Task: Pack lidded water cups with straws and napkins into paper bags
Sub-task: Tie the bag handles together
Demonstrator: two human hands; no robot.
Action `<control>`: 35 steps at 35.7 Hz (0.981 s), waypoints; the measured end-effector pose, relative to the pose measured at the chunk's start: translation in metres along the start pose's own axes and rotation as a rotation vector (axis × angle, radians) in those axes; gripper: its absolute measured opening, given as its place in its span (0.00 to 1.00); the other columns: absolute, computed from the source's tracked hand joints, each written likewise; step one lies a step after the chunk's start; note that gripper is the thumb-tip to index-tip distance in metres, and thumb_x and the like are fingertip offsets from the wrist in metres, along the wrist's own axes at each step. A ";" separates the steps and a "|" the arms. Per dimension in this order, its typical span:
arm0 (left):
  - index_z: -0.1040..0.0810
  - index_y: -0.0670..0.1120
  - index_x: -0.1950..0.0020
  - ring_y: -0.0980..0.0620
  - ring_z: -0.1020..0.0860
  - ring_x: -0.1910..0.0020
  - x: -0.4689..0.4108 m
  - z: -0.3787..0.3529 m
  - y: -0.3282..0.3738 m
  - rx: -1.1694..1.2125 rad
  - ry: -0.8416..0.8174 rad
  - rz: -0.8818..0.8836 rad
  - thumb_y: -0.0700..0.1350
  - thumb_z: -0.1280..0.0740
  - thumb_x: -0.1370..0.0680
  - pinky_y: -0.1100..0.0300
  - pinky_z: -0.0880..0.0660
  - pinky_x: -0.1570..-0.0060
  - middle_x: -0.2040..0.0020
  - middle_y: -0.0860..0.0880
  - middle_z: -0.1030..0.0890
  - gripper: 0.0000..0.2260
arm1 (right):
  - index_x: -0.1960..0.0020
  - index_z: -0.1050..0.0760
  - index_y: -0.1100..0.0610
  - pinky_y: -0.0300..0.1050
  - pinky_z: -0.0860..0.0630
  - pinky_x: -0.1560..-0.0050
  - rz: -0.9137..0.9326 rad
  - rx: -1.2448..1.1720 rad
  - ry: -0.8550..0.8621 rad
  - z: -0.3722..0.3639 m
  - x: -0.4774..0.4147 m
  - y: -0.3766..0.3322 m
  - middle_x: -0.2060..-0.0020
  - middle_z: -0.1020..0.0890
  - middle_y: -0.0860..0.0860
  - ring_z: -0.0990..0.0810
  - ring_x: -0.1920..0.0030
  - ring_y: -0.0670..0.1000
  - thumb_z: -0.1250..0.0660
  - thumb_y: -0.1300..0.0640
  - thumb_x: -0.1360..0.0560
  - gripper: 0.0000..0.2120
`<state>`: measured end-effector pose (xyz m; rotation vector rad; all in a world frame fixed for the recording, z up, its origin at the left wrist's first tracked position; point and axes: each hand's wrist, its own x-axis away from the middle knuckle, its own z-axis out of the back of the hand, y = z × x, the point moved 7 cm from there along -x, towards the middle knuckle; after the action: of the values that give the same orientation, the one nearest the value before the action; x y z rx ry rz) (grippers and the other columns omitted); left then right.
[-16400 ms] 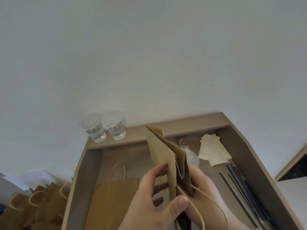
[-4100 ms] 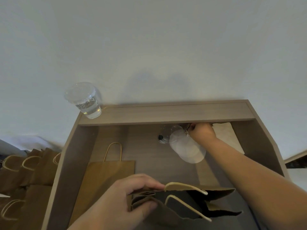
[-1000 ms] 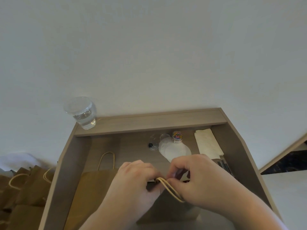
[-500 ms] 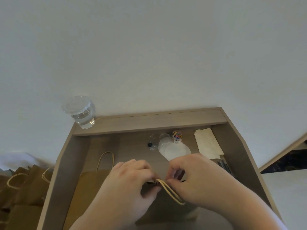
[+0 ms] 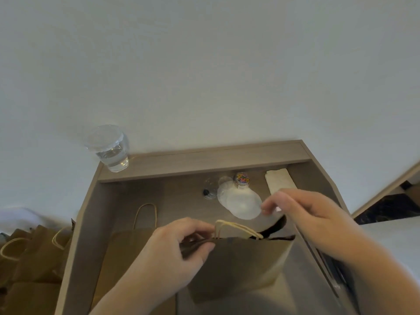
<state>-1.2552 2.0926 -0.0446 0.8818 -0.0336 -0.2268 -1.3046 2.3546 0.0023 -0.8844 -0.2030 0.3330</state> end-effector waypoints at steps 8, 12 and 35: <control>0.15 0.64 0.41 0.60 0.15 0.46 0.010 -0.015 -0.043 0.322 0.128 0.083 0.54 0.25 0.26 0.71 0.21 0.51 0.47 0.60 0.13 0.14 | 0.36 0.24 0.29 0.44 0.23 0.34 -0.064 0.156 0.002 -0.025 0.029 0.038 0.40 0.18 0.31 0.21 0.36 0.36 0.23 0.37 0.28 0.22; 0.13 0.65 0.49 0.58 0.15 0.54 0.014 -0.026 -0.043 0.370 0.206 0.127 0.61 0.27 0.25 0.69 0.22 0.57 0.56 0.58 0.12 0.07 | 0.47 0.16 0.34 0.49 0.19 0.40 -0.013 0.115 0.045 -0.025 0.030 0.036 0.49 0.14 0.37 0.16 0.44 0.44 0.24 0.42 0.27 0.09; 0.12 0.60 0.51 0.51 0.13 0.54 0.126 -0.033 0.061 0.389 0.822 0.438 0.66 0.32 0.27 0.53 0.14 0.54 0.55 0.51 0.11 0.14 | 0.42 0.13 0.54 0.50 0.16 0.56 0.157 -0.488 -0.716 -0.030 0.025 0.007 0.55 0.13 0.59 0.13 0.55 0.61 0.27 0.36 0.22 0.22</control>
<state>-1.1172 2.1286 -0.0274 1.2737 0.5042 0.5782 -1.2734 2.3468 -0.0207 -1.2371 -0.9088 0.7628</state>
